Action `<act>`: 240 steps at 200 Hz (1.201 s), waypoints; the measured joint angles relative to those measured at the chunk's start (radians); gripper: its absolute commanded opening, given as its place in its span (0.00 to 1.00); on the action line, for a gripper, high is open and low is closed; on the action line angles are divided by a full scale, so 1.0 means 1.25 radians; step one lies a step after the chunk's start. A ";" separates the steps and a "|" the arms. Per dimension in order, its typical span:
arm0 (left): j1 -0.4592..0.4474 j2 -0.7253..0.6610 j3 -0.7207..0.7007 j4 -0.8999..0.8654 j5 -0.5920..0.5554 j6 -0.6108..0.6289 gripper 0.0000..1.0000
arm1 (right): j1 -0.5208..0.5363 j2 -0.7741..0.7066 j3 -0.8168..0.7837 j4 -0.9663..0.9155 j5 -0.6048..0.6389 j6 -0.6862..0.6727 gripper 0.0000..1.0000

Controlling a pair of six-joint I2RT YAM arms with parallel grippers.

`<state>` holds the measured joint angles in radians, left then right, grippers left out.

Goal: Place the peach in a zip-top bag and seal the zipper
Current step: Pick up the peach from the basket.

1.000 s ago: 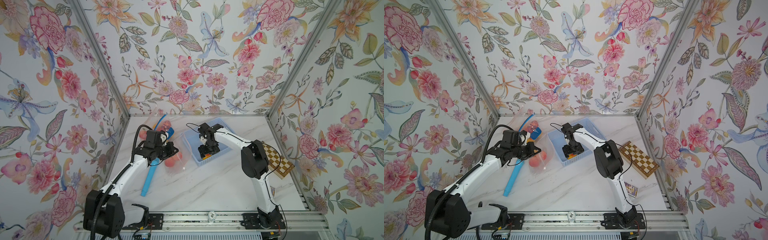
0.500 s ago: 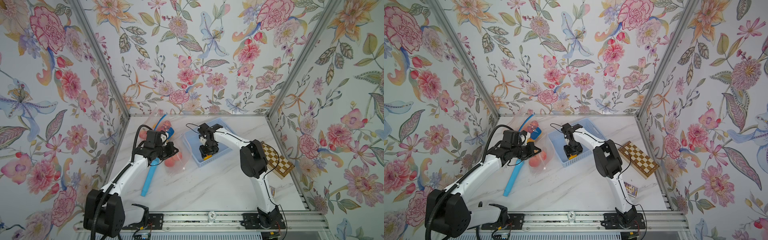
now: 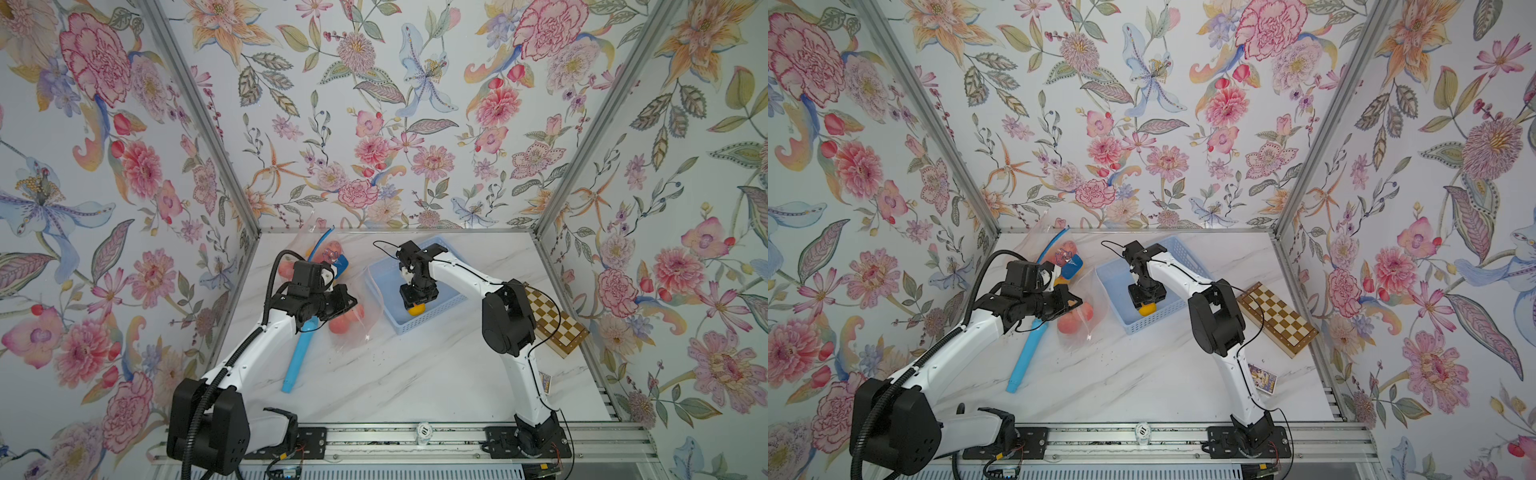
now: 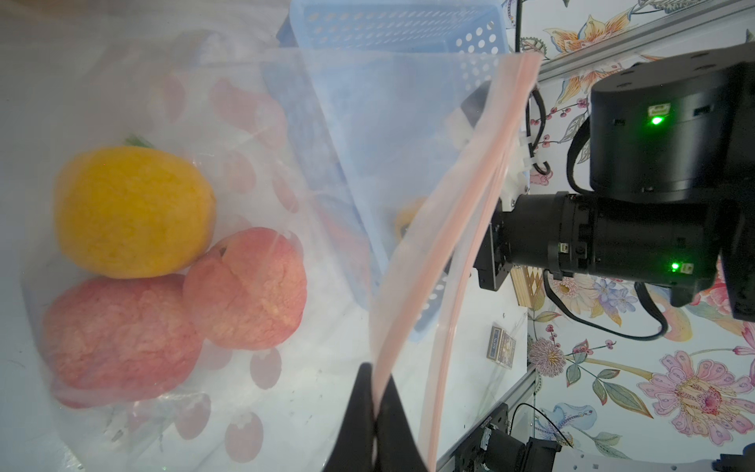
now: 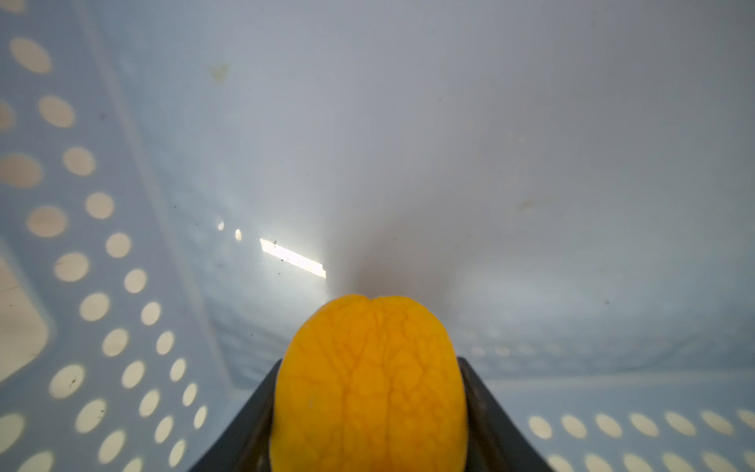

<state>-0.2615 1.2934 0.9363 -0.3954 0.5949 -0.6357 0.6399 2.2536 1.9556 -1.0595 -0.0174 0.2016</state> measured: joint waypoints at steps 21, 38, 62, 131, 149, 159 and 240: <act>0.000 0.000 0.000 0.000 0.000 0.000 0.00 | 0.000 0.000 0.006 0.010 0.015 0.011 0.53; 0.000 0.000 -0.002 0.002 0.000 0.000 0.00 | 0.000 -0.002 0.006 0.023 0.027 0.022 0.53; 0.000 0.000 -0.007 0.007 0.000 0.000 0.00 | 0.000 -0.014 0.005 0.048 0.041 0.038 0.53; 0.001 0.000 -0.008 0.013 0.000 0.000 0.00 | 0.006 -0.155 -0.062 0.143 0.077 0.061 0.52; 0.001 0.000 -0.008 0.014 0.000 0.000 0.00 | 0.009 -0.179 -0.080 0.159 0.085 0.067 0.52; 0.002 0.001 -0.008 0.017 0.000 -0.001 0.00 | 0.012 -0.191 -0.088 0.169 0.089 0.070 0.52; 0.004 0.008 -0.008 0.028 0.000 -0.001 0.00 | 0.091 -0.322 -0.201 0.309 0.100 0.081 0.50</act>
<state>-0.2569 1.3033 0.9268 -0.3607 0.5949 -0.6365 0.7540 1.8515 1.7042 -0.6735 0.1081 0.3035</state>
